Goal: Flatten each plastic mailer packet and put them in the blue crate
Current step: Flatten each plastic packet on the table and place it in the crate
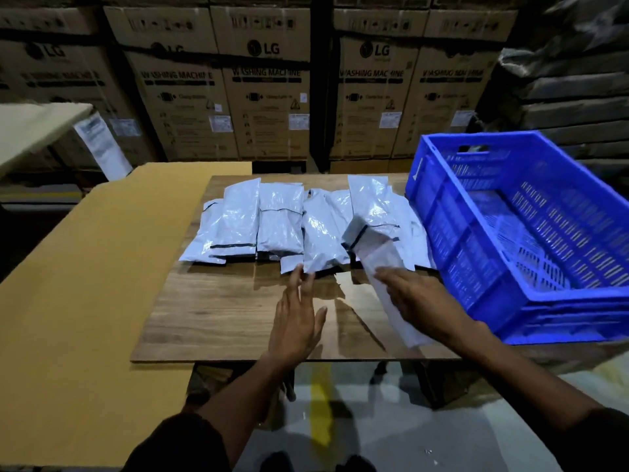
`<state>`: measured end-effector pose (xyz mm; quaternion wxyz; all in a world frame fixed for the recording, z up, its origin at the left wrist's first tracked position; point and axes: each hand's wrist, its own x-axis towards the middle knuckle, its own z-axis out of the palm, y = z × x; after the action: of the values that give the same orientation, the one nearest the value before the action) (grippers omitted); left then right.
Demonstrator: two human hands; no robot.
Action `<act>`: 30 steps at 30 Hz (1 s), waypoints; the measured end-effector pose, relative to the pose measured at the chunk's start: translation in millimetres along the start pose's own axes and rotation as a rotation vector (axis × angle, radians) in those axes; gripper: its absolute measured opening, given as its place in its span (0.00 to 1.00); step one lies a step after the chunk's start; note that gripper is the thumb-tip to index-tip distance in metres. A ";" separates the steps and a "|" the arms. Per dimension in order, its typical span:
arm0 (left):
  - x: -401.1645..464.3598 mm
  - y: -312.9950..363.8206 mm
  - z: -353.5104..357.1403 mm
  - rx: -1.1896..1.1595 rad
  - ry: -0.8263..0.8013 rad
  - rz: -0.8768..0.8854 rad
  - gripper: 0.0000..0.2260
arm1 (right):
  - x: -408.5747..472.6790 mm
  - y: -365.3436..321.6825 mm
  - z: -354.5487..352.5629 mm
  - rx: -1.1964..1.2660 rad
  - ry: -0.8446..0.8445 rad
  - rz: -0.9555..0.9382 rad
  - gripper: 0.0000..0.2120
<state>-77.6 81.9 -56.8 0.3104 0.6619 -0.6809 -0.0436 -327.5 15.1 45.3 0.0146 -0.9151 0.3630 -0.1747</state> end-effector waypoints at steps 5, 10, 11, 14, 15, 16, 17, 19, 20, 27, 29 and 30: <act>8.0 34.1 39.0 0.100 -0.221 0.090 0.28 | 16.5 34.8 -52.6 0.092 0.294 0.124 0.19; 18.5 78.6 84.4 0.275 -0.350 0.148 0.27 | 21.9 88.4 -125.2 0.019 0.474 0.145 0.17; 20.3 86.7 94.1 0.290 -0.353 0.134 0.27 | 20.7 102.9 -139.7 0.006 0.493 0.152 0.17; 26.1 108.9 117.3 0.303 -0.330 0.059 0.25 | 14.5 148.9 -175.3 -0.047 0.509 0.182 0.16; 29.5 117.0 122.8 0.305 -0.321 0.031 0.25 | 12.0 166.4 -182.3 -0.064 0.498 0.197 0.16; 32.8 124.9 127.4 0.313 -0.315 0.006 0.26 | 9.4 184.2 -185.4 -0.080 0.474 0.220 0.16; 35.8 131.4 130.8 0.322 -0.304 -0.015 0.26 | 7.2 200.1 -183.5 -0.094 0.433 0.247 0.17; 40.8 142.2 136.5 0.323 -0.289 -0.059 0.27 | 2.5 224.7 -166.8 -0.121 0.298 0.303 0.18; 43.2 147.3 139.2 0.324 -0.287 -0.082 0.26 | 0.6 233.7 -155.2 -0.125 0.210 0.329 0.18; 40.5 145.5 149.6 0.306 -0.245 -0.113 0.25 | 19.5 238.2 -80.9 -0.135 -0.277 0.334 0.22; 38.8 145.0 151.9 0.302 -0.221 -0.113 0.24 | 25.5 235.1 -66.5 -0.147 -0.328 0.318 0.26; 38.9 145.6 153.7 0.301 -0.208 -0.112 0.24 | 27.4 235.1 -60.0 -0.148 -0.345 0.317 0.25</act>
<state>-276.1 9.2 -97.7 0.1330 0.7297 -0.6702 -0.0267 -483.8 -170.3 74.0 0.0366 -0.8616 0.5060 0.0158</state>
